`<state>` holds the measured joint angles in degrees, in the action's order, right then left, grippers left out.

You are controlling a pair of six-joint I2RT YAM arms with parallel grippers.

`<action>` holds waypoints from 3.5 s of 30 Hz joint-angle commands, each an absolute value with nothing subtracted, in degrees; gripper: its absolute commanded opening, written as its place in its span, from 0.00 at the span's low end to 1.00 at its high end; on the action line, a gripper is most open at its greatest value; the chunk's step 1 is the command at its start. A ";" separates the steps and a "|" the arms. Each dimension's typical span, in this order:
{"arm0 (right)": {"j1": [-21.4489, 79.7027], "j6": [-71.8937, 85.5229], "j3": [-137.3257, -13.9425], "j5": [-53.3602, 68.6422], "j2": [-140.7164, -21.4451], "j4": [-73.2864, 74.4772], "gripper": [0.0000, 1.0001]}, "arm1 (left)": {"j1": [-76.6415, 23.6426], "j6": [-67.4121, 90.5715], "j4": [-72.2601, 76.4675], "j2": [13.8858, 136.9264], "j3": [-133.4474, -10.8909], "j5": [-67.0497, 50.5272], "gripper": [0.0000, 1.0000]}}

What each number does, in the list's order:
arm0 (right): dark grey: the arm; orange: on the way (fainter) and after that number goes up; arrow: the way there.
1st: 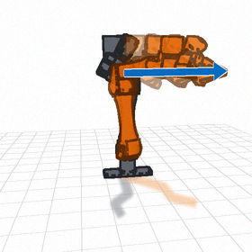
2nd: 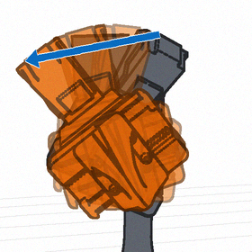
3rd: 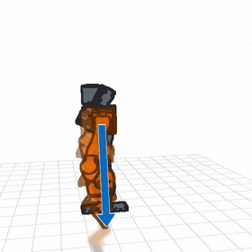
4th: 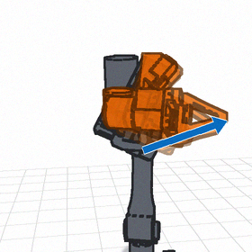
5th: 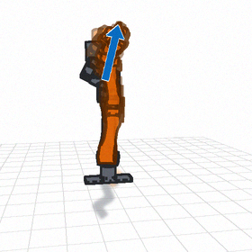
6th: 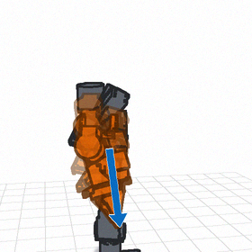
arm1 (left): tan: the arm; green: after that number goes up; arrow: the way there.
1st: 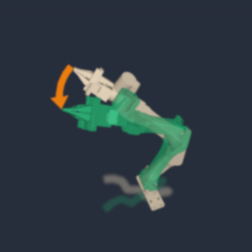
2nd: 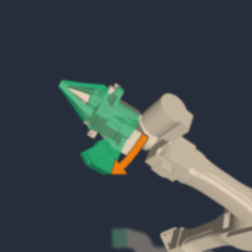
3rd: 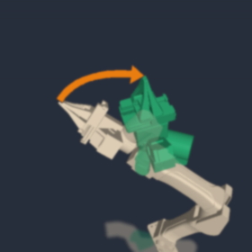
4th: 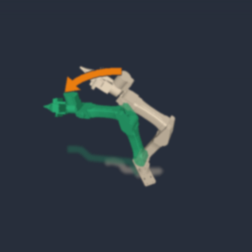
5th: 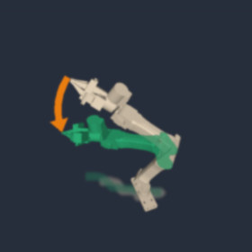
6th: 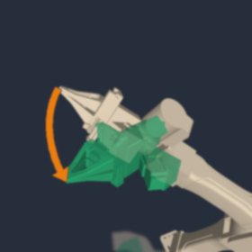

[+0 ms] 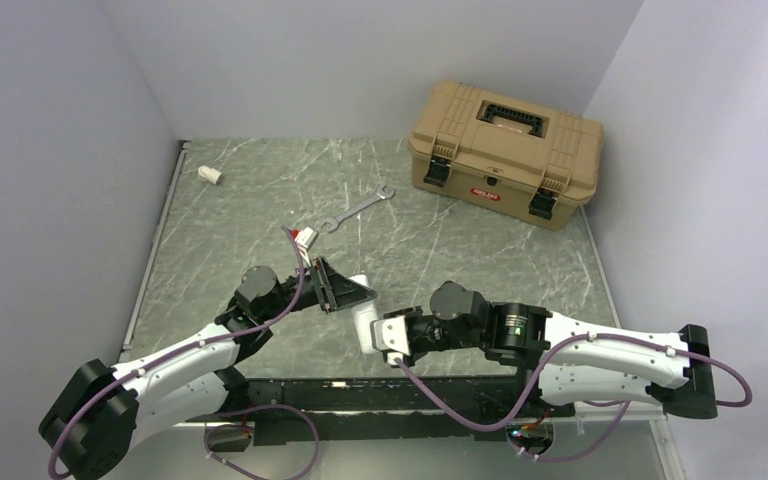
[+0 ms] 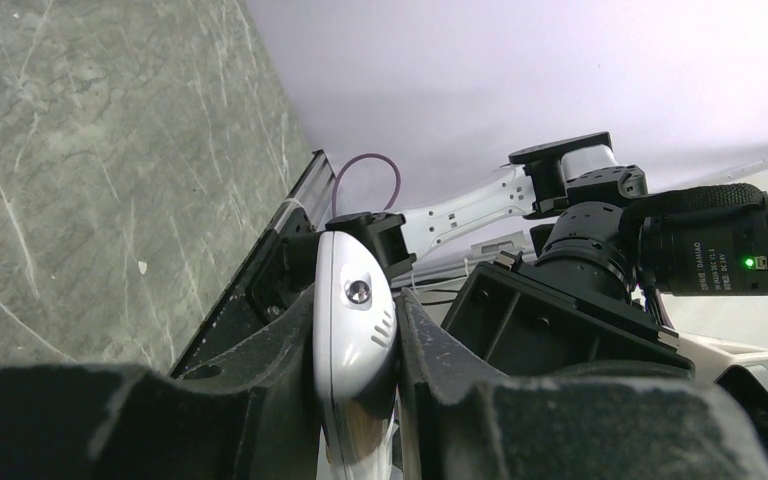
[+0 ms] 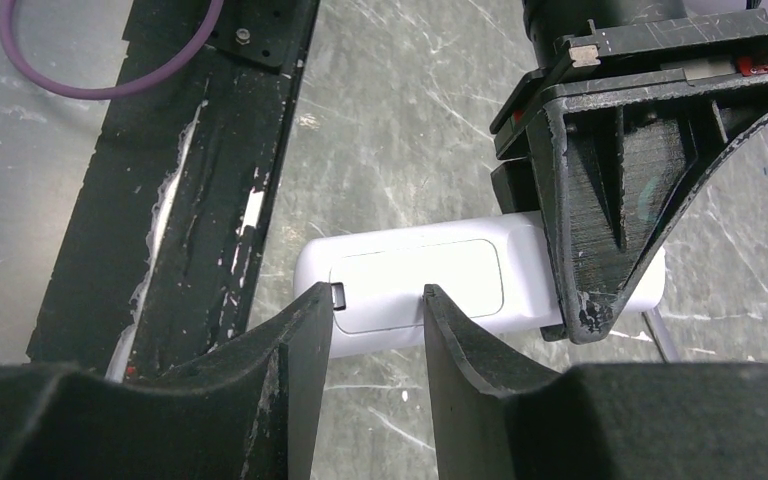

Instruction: Load the batteries into the remote control

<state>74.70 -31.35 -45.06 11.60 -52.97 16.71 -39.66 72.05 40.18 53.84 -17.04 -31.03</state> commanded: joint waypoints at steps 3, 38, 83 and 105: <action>75.12 -32.25 -47.98 10.06 -53.99 16.54 0.40 | -39.63 73.07 45.03 53.04 -17.04 -32.60 0.00; 75.94 -33.76 -49.31 6.21 -54.34 15.20 0.36 | -39.92 72.92 46.44 55.11 -16.03 -33.16 0.00; 75.93 -31.91 -47.34 7.82 -52.67 17.03 0.35 | -40.14 74.25 46.59 55.04 -14.89 -31.43 0.00; 75.93 -30.71 -45.97 8.53 -52.27 17.39 0.36 | -40.16 74.64 46.90 55.65 -14.85 -31.02 0.00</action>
